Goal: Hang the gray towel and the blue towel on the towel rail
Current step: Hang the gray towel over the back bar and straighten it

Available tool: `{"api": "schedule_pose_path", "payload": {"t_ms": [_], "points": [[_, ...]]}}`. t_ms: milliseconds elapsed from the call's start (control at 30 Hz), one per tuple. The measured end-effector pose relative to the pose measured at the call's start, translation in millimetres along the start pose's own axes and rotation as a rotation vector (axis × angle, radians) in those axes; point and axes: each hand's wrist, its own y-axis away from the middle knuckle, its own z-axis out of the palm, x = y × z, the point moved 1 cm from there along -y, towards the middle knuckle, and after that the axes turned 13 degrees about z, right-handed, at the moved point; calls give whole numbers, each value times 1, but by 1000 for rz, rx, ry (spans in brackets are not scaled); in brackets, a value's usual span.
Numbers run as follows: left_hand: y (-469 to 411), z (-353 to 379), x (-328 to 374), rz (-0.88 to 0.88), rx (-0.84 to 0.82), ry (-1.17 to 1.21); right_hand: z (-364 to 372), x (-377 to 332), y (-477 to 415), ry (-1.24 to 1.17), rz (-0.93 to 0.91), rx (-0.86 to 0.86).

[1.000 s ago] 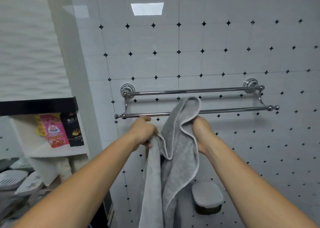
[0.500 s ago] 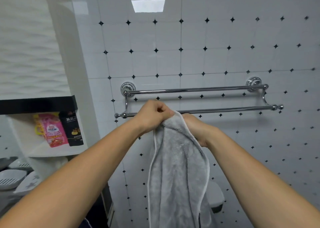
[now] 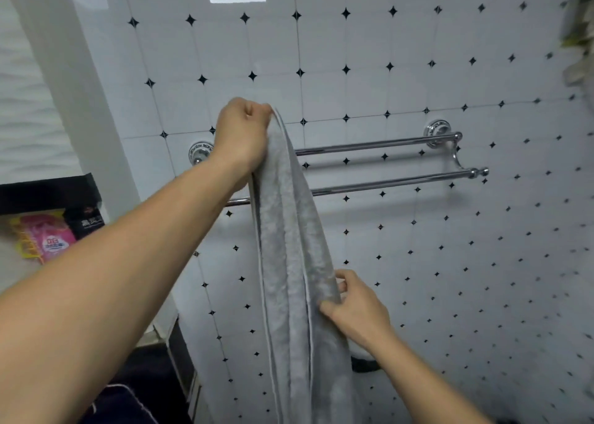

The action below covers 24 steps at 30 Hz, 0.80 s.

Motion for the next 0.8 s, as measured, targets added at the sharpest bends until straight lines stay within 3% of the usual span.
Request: {"api": "schedule_pose_path", "payload": {"t_ms": [100, 200, 333, 433, 633, 800], "points": [[-13, -6, 8, 25, 0, 67, 16, -2, 19, -277, -144, 261], [-24, -11, 16, 29, -26, 131, 35, -18, 15, -167, -229, 96], [-32, -26, 26, 2, 17, 227, 68, -16, -2, 223, -143, 17], [-37, -42, 25, -39, 71, 293, 89, 6, -13, 268, -11, -43], [-40, -88, -6, -151, 195, 204, 64, 69, -42, -245, 376, -218], [-39, -111, -51, -403, 309, 19, 16, 64, -65, -594, 490, -192]]}}
